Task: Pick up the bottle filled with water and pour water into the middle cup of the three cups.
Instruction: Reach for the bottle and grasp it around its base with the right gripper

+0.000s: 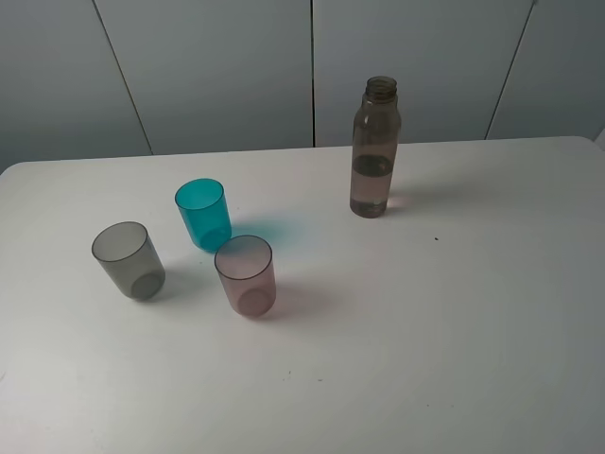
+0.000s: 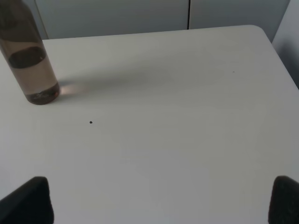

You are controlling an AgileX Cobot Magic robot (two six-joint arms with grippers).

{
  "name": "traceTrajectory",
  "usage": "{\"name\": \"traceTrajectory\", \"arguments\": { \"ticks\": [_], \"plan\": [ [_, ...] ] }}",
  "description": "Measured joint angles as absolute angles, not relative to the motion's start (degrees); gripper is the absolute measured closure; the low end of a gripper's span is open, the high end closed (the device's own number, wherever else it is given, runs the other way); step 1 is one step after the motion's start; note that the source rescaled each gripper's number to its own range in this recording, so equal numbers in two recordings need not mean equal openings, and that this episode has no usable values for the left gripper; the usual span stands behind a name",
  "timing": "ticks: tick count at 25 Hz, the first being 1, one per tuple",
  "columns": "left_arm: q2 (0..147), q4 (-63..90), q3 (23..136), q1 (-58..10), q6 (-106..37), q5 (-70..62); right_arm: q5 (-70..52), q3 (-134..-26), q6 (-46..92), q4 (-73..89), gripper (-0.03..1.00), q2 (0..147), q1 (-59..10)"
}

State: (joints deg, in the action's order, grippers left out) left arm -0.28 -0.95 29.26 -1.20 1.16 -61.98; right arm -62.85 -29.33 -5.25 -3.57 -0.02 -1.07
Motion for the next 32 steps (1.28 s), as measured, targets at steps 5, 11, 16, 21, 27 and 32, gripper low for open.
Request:
{"name": "traceTrajectory", "arguments": {
  "ticks": [5,11,16,21,27,32],
  "plan": [
    [-0.28,-0.95,29.26,-1.20,1.16,-61.98,-62.85,-29.33,-5.25,-3.57,-0.03,-0.02,-1.07],
    [-0.28,-0.95,29.26,-1.20,1.16,-61.98,-62.85,-29.33,-5.25,-3.57,-0.03,-0.02,-1.07],
    [-0.28,-0.95,29.26,-1.20,1.27,-61.98,-62.85,-29.33,-5.25,-3.57,-0.03,-0.02,-1.07],
    [-0.28,-0.95,29.26,-1.20,1.27,-61.98,-62.85,-29.33,-5.25,-3.57,-0.03,-0.02,-1.07],
    [-0.28,-0.95,29.26,-1.20,1.27,-61.98,-62.85,-29.33,-5.25,-3.57,-0.03,-0.02,-1.07],
    [-0.28,-0.95,29.26,-1.20,1.27,-61.98,-62.85,-29.33,-5.25,-3.57,-0.03,-0.02,-1.07]
  ]
}}
